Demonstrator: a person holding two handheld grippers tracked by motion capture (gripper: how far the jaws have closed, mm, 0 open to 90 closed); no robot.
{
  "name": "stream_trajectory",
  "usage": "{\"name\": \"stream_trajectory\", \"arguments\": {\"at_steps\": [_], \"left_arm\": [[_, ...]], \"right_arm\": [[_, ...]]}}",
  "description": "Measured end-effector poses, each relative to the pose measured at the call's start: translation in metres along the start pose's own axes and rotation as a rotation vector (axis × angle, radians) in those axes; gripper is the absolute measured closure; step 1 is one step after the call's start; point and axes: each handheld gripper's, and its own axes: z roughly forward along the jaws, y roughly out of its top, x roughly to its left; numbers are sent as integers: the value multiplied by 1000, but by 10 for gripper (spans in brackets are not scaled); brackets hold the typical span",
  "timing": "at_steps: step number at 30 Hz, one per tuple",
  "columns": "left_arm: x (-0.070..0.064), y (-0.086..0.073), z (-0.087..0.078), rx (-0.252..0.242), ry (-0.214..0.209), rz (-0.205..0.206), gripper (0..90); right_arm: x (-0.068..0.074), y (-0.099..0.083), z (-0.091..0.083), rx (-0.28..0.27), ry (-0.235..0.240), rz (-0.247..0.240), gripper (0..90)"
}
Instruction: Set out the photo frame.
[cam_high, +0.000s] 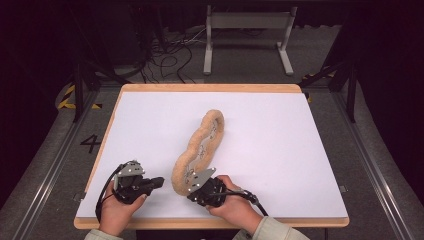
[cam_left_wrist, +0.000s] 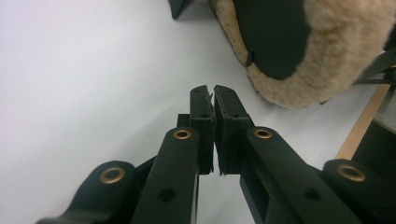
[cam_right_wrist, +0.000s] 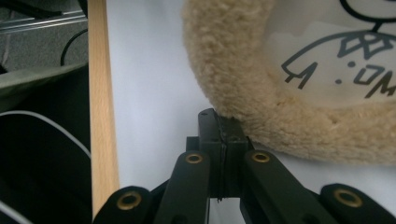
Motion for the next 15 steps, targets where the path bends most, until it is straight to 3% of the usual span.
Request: {"name": "stream_trajectory", "arguments": {"at_steps": [4,10,13,15], "left_arm": [[-2,-2,-4,-8,-15,-1,841],[-9,1,-2,-25,-75,24,780],[-15,3,-3,-26,-102,46,757],[-16,2,-5,-23,-132,51,647]], "right_arm": [[-3,8,7,-9,0,-5,900],[-3,8,8,-21,-6,-1,900],[-7,3,-3,-29,-12,14,900],[-13,-3,-13,-38,-24,32,900]]}}
